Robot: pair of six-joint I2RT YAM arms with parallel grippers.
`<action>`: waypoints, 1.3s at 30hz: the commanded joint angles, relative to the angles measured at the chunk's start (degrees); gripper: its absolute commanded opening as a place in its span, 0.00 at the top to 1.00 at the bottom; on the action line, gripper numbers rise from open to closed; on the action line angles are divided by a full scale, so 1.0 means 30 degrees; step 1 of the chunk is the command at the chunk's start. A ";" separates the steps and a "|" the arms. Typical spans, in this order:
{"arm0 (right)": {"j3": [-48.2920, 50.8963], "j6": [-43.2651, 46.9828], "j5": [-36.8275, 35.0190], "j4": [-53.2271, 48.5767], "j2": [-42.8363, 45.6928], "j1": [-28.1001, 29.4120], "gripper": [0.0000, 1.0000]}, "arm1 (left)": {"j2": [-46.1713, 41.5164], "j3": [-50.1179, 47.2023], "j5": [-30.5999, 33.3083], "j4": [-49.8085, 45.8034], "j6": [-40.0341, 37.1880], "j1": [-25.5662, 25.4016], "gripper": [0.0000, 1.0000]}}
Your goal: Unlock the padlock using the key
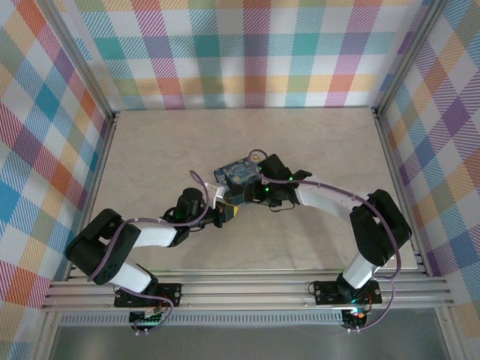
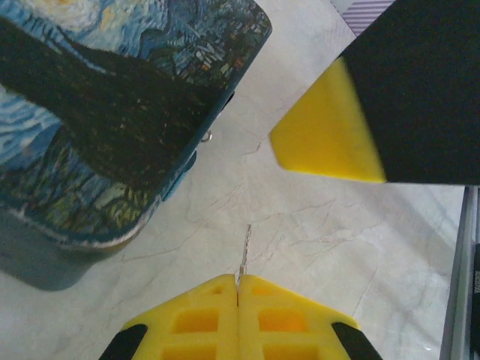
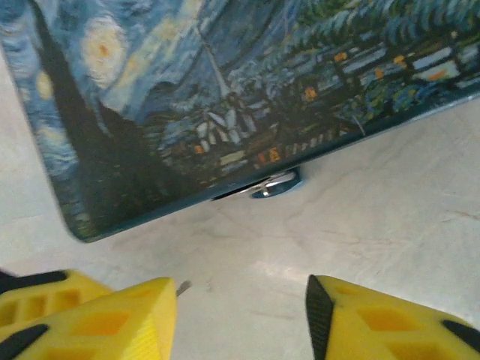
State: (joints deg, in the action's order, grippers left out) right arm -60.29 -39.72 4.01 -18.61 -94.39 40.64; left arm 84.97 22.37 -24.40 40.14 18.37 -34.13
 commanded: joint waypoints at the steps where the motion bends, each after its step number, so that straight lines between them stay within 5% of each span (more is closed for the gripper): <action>1: 0.0205 0.2553 -0.1970 0.2307 -0.0810 0.0390 0.46 | -0.0556 -0.0520 0.0441 -0.0942 -0.0499 -0.0276 1.00; 8: 0.0397 0.3970 -0.2906 0.4728 -0.2172 0.0718 0.45 | -0.0757 -0.0657 0.0666 -0.1672 -0.0612 -0.0279 1.00; 39: -0.2185 0.4299 -0.6536 0.4032 -0.5810 0.1803 0.57 | -0.0786 -0.0761 0.0904 -0.2716 -0.0967 -0.0283 1.00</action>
State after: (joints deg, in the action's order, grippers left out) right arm -65.04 -27.51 -14.37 -6.94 -110.26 45.47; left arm 83.37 20.80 -21.50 32.88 16.84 -34.13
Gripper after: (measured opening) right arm 0.440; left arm 0.058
